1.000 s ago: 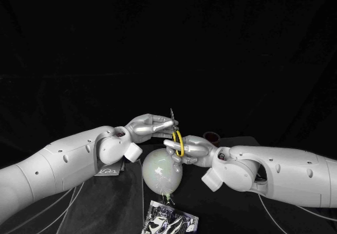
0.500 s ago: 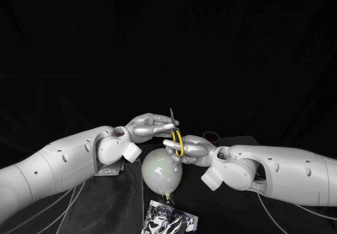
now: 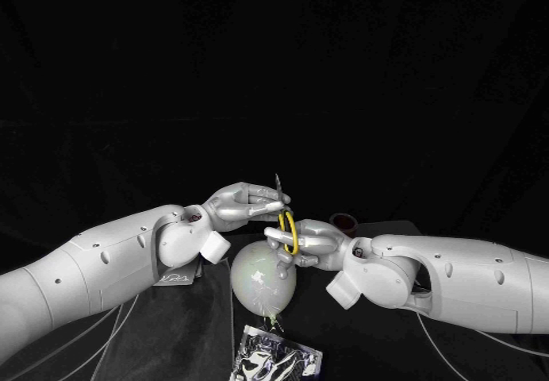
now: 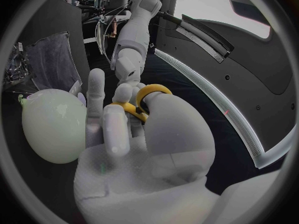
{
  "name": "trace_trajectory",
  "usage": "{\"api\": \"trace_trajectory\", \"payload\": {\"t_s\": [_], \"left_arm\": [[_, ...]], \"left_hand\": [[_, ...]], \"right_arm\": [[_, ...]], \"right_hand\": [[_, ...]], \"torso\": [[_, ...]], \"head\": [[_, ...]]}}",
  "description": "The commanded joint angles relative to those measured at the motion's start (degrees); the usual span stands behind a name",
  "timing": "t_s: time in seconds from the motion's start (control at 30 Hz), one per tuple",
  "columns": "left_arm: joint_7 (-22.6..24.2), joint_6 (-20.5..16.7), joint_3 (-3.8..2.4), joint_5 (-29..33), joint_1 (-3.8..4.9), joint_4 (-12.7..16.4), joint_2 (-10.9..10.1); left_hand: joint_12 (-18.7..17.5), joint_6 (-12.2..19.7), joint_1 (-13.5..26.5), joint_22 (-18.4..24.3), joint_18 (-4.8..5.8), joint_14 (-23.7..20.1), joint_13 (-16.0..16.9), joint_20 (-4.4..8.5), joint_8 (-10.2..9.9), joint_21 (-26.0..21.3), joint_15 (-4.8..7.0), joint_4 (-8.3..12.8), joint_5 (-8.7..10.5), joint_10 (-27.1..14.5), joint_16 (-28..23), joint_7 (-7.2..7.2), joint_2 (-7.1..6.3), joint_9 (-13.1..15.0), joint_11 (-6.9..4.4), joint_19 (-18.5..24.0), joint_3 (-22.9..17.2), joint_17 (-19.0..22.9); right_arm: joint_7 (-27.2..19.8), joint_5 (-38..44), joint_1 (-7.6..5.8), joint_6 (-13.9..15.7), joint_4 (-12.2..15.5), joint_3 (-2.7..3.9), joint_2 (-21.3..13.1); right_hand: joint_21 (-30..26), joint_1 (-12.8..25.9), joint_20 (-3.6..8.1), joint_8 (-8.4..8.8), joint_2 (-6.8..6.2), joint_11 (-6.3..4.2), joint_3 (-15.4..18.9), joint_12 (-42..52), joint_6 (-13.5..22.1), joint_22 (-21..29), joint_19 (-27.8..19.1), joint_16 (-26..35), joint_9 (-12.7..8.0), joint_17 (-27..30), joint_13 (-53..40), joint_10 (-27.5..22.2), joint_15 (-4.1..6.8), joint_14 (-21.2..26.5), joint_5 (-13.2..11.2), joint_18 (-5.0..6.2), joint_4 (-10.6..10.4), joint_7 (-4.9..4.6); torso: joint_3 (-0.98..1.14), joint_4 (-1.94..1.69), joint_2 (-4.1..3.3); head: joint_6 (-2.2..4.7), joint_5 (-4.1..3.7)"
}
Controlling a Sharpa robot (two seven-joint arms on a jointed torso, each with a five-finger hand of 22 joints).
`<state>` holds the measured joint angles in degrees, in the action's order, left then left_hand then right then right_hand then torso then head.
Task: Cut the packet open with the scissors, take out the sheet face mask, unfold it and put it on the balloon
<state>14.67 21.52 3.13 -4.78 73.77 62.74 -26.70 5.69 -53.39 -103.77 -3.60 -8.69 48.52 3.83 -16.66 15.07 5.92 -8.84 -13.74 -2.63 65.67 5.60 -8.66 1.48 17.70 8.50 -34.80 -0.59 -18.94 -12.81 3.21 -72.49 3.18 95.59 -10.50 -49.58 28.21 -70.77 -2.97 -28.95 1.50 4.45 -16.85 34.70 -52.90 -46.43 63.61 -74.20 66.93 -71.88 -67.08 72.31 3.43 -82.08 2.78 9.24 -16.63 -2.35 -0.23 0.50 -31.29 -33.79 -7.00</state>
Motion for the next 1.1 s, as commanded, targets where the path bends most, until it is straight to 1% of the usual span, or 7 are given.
{"api": "trace_trajectory", "payload": {"t_s": [0.03, 0.2, 0.3, 0.47, 0.53, 0.73, 1.1], "left_arm": [[2.9, -1.2, -0.12, -1.5, 0.07, 0.3, 0.2], [4.5, -4.6, -0.12, -3.6, 0.07, 0.5, 0.2], [5.3, -7.1, -0.12, -5.5, 0.08, 0.7, 0.3], [6.5, -11.3, -0.12, -7.7, 0.08, 1.2, 0.3], [7.1, -13.3, -0.12, -8.6, 0.08, 1.4, 0.4], [8.3, -17.9, -0.12, -10.4, 0.08, 1.7, 0.5], [9.6, -23.1, -0.12, -12.0, 0.08, 2.0, 0.9]], "left_hand": [[0.1, -1.3, -0.9, -0.2, -1.12, 0.9, 0.1, -0.03, 0.6, 0.1, 0.01, 0.1, -0.16, 0.9, 0.5, 0.29, 0.01, 0.2, -0.18, -1.1, -0.5, -0.2], [1.9, -6.1, -2.7, -0.9, -1.83, 6.1, 0.7, 0.02, 2.6, 2.0, 2.13, 1.2, -0.16, 6.1, 2.8, 0.68, -0.43, 1.3, -2.51, -6.2, -3.7, -1.1], [1.9, -7.2, -2.2, -1.1, -1.63, 7.6, 0.6, 0.05, 2.7, 2.8, 2.67, 1.1, -0.09, 7.3, 2.8, 0.99, -1.86, 1.5, -2.90, -7.7, -6.8, -1.0], [1.6, -7.9, -1.5, -1.1, -1.61, 8.6, 0.4, 0.12, 2.7, 3.3, 2.91, 0.6, -0.13, 8.1, 2.5, 1.36, -3.41, 1.7, -3.04, -8.6, -10.2, -0.9], [1.5, -8.1, -1.0, -1.2, -1.63, 9.0, 0.3, 0.16, 2.6, 3.5, 3.00, 0.3, -0.06, 8.4, 2.3, 1.49, -4.14, 1.8, -3.10, -9.0, -12.1, -0.9], [1.3, -8.3, -0.2, -1.2, -1.61, 9.4, 0.3, 0.17, 2.7, 3.7, 3.09, 0.3, -0.13, 8.7, 2.2, 1.52, -4.94, 2.1, -3.18, -9.3, -14.0, -0.9], [0.9, -8.3, 2.4, -1.1, -1.42, 9.9, 0.3, 0.15, 2.8, 4.0, 3.20, 1.0, -0.12, 9.2, 1.7, 1.42, -6.73, 2.9, -3.29, -9.6, -18.9, -1.1]], "right_arm": [[0.0, -1.9, -0.01, -0.1, -0.2, 0.03, -0.1], [-0.3, -2.5, -0.05, 1.5, -0.2, 0.02, 0.0], [-0.6, -2.8, -0.09, 2.9, -0.3, 0.02, 0.0], [-0.7, -2.7, -0.14, 5.0, -0.5, 0.02, 0.2], [-0.8, -2.6, -0.17, 5.9, -0.6, 0.02, 0.3], [-1.0, -2.9, -0.27, 10.1, -0.5, 0.02, 0.5], [-0.7, -3.2, -0.36, 18.7, 0.8, 0.02, 1.0]], "right_hand": [[-1.6, -2.9, -0.45, 3.42, 2.16, -4.97, 0.3, 14.7, 1.2, 1.1, -1.3, 6.1, -1.9, 5.7, 8.7, 5.6, -0.13, 4.0, 0.0, 0.83, 0.0, -0.80], [-8.1, -8.1, -3.18, 12.80, 1.09, -1.14, -2.2, -11.2, 4.5, 5.7, -6.8, 29.3, -9.0, 24.0, 26.9, -5.4, -3.55, 17.8, 0.5, 0.11, 1.4, -4.82], [-10.6, -11.3, -4.94, 18.79, -2.38, 1.45, -6.0, -23.5, 4.6, 8.5, -6.5, 36.1, -15.5, 28.5, 37.5, -9.6, -5.53, 17.1, 0.1, 0.55, 3.1, -7.61], [-10.2, -11.6, -5.55, 23.21, -4.83, 2.60, -9.7, -30.1, 3.4, 9.3, -4.1, 39.5, -21.7, 31.0, 46.4, -8.2, -5.57, 12.8, 0.1, 0.91, 5.3, -8.12], [-9.7, -10.9, -5.29, 24.77, -7.53, 2.27, -8.9, -31.4, 5.2, 9.2, -3.1, 39.2, -23.0, 30.9, 48.0, -10.2, -5.61, 11.1, -0.1, 1.18, 5.9, -8.02], [-10.6, -9.7, -5.20, 24.86, -10.05, 1.74, -9.1, -30.4, 3.9, 10.3, -3.7, 42.1, -25.6, 32.0, 51.3, -7.6, -5.41, 11.7, 0.4, 1.09, 6.8, -7.61], [-12.0, -13.6, -5.50, 20.25, -9.09, -0.87, -11.8, -26.1, -7.9, 10.0, -9.9, 49.2, -26.5, 34.7, 51.4, 5.1, -5.24, 16.0, 0.1, 0.56, 14.6, -5.64]], "torso": [[0.00, 0.00, 0.00], [0.01, 0.01, 0.02], [0.01, 0.03, 0.02], [0.01, 0.06, 0.01], [0.01, 0.06, 0.01], [0.00, 0.03, 0.03], [0.01, -0.03, 0.00]], "head": [[-0.02, -0.02], [-0.14, -0.06], [-0.15, -0.11], [-0.14, -0.13], [-0.14, -0.13], [-0.10, -0.25], [0.22, -0.55]]}}
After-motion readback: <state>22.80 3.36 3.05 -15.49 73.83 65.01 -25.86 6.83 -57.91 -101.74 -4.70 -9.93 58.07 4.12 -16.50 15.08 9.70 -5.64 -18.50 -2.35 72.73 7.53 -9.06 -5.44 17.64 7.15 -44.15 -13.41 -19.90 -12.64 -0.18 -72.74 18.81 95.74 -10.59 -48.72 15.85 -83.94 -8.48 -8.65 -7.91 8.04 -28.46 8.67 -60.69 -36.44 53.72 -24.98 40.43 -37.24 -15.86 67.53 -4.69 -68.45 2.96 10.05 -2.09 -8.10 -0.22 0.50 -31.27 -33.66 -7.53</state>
